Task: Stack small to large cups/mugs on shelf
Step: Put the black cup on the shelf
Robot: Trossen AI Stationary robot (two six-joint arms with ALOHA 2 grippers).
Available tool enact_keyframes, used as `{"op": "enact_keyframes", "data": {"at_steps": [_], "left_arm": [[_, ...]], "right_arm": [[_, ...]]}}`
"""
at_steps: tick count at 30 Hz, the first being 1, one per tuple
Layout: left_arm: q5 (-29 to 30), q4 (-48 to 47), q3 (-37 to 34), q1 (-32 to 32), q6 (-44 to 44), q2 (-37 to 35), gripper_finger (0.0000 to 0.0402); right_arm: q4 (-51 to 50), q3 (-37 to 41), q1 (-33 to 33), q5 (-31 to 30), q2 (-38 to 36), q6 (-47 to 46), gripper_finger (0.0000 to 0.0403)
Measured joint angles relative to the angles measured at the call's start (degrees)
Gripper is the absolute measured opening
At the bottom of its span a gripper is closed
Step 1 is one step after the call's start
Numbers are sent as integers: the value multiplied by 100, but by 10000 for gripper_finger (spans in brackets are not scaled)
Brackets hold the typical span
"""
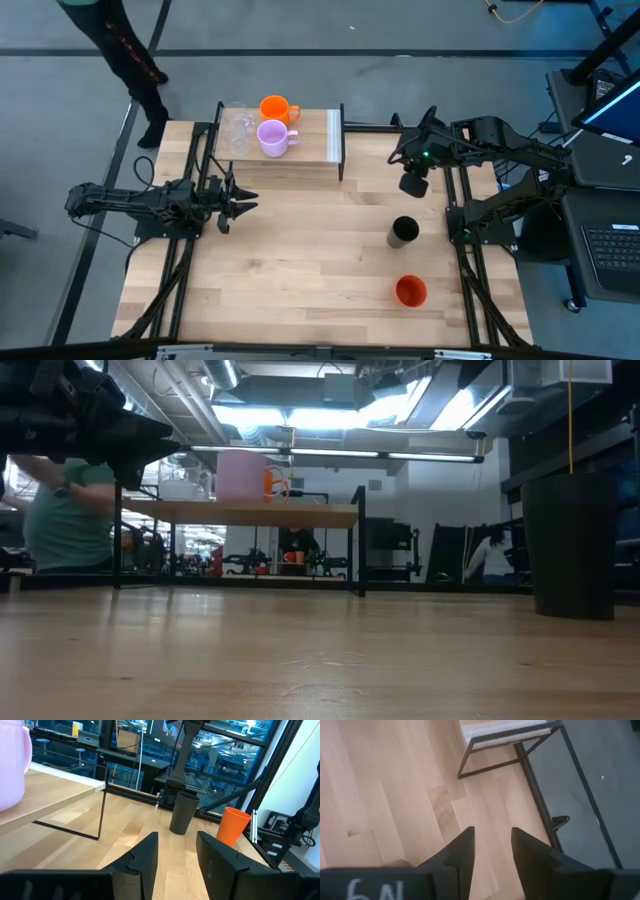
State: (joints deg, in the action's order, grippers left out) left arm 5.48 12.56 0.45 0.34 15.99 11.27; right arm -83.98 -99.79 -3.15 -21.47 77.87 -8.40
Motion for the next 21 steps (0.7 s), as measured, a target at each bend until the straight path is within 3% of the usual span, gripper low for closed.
{"op": "enact_keyframes", "data": {"at_steps": [21], "left_arm": [[0,-2,0,0,-2,0,128]], "right_arm": [[80,0,1,2,0,-28,129]]}}
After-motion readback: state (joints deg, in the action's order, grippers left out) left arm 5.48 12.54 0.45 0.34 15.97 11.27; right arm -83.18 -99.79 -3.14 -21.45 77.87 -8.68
